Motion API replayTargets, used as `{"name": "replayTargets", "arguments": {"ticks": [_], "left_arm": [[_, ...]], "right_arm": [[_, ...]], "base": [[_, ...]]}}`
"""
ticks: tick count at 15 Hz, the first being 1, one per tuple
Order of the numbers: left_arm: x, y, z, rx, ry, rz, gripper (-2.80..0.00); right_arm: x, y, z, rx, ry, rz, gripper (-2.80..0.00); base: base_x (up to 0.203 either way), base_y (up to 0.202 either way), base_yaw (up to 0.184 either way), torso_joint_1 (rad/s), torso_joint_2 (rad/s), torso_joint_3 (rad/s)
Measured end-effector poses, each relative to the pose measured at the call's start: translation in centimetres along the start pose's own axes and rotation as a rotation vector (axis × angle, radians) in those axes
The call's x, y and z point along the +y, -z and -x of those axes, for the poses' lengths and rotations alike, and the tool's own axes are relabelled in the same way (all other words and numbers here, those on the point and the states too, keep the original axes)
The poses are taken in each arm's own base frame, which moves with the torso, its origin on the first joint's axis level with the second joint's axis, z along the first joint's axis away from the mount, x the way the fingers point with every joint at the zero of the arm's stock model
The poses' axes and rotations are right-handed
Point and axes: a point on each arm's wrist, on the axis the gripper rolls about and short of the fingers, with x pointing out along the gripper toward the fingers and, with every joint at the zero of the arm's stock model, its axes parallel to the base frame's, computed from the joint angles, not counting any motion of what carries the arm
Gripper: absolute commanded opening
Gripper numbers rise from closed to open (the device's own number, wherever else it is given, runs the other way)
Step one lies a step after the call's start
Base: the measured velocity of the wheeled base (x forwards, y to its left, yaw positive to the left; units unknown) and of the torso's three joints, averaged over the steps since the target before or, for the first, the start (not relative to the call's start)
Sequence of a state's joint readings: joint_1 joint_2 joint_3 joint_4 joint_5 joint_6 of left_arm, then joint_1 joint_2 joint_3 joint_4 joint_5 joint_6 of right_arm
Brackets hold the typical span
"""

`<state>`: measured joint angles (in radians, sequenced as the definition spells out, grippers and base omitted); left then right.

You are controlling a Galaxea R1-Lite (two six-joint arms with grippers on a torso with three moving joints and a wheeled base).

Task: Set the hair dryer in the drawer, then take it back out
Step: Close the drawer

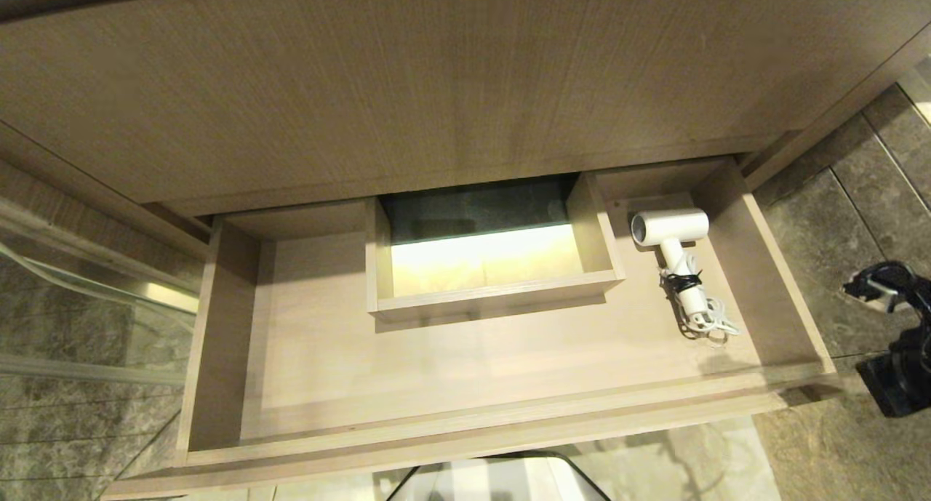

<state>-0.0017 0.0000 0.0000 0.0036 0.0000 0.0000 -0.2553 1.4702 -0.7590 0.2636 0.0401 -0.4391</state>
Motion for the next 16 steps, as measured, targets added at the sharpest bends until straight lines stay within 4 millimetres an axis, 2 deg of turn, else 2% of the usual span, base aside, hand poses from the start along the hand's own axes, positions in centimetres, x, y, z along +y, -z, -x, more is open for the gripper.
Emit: {"name": "replayTargets", "arguments": {"ticks": [2, 6, 10, 13, 16], "left_arm": [[0.0, 0.0, 0.0, -0.001, 0.0, 0.0, -2.8], [0.0, 0.0, 0.0, 0.0, 0.0, 0.0, -2.8], [0.0, 0.0, 0.0, 0.0, 0.0, 0.0, -2.8], [0.0, 0.0, 0.0, 0.0, 0.0, 0.0, -2.8], [0.0, 0.0, 0.0, 0.0, 0.0, 0.0, -2.8]], "right_arm": [[0.0, 1.0, -1.2, 0.102, 0.058, -0.004, -2.8], [-0.2, 1.2, -4.2, 0.205, 0.078, 0.018, -2.8], [-0.9, 0.0, -7.1, 0.16, 0.101, 0.02, -2.8], [-1.4, -1.0, -7.7, 0.108, 0.105, 0.011, -2.8], [-2.2, -3.1, -6.7, -0.086, 0.089, 0.004, -2.8]], "base": [[0.0, 0.0, 0.0, 0.0, 0.0, 0.0], [0.0, 0.0, 0.0, 0.0, 0.0, 0.0], [0.0, 0.0, 0.0, 0.0, 0.0, 0.0], [0.0, 0.0, 0.0, 0.0, 0.0, 0.0], [0.0, 0.0, 0.0, 0.0, 0.0, 0.0]]}}
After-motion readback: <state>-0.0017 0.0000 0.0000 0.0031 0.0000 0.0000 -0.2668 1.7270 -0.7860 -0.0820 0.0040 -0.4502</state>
